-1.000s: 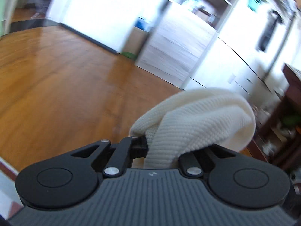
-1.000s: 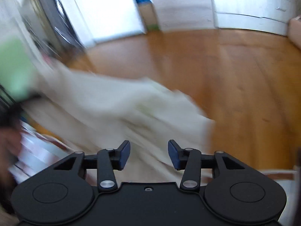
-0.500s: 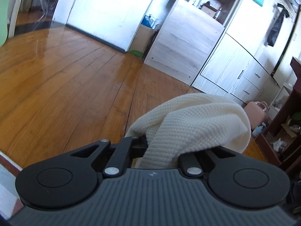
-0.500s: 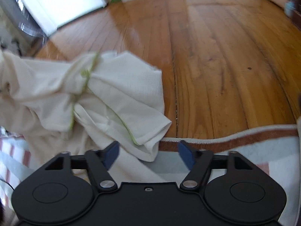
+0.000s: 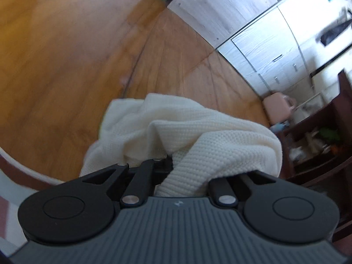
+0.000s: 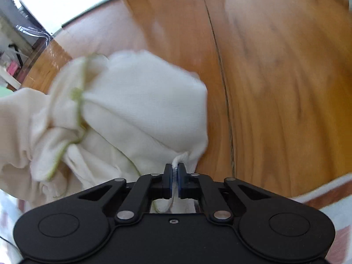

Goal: Fold clothes

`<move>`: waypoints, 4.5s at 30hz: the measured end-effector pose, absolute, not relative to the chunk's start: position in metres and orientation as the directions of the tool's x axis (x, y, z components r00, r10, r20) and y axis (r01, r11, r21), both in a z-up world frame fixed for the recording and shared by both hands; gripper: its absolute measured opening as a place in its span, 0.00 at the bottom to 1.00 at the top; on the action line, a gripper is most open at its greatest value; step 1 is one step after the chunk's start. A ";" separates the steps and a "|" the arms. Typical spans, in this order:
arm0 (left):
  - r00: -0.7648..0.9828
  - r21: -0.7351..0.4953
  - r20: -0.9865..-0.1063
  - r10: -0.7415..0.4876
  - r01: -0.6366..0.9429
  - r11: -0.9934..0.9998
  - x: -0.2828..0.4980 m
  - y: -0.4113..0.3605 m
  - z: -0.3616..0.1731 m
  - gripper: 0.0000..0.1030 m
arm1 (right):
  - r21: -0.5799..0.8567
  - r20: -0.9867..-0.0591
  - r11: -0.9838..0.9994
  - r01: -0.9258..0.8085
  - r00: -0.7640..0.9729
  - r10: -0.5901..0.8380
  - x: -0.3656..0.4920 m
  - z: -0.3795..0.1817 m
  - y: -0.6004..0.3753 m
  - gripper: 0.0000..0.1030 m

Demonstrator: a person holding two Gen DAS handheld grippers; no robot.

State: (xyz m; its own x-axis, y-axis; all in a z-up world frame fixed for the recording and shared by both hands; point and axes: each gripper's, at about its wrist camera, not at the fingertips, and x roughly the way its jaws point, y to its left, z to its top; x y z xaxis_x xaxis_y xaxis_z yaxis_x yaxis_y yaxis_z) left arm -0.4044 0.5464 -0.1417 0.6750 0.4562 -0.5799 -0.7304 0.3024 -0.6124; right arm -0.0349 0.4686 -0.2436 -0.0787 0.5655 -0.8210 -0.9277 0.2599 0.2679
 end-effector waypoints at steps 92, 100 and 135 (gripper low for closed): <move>0.397 0.017 -0.477 0.784 -0.888 0.460 -0.354 0.463 -0.092 0.11 | 0.360 -0.838 0.158 -0.919 -0.244 0.489 -0.030 -0.211 0.374 0.68; 0.272 0.223 -0.252 0.929 -0.918 0.329 -0.349 0.426 -0.060 0.11 | 0.259 -0.886 0.265 -0.929 -0.119 0.448 -0.043 -0.249 0.407 0.75; -0.136 -0.371 -0.404 0.905 -0.880 -0.298 -0.563 0.459 -0.061 0.11 | -0.094 -0.892 0.215 -0.972 0.178 0.415 -0.051 -0.145 0.235 0.55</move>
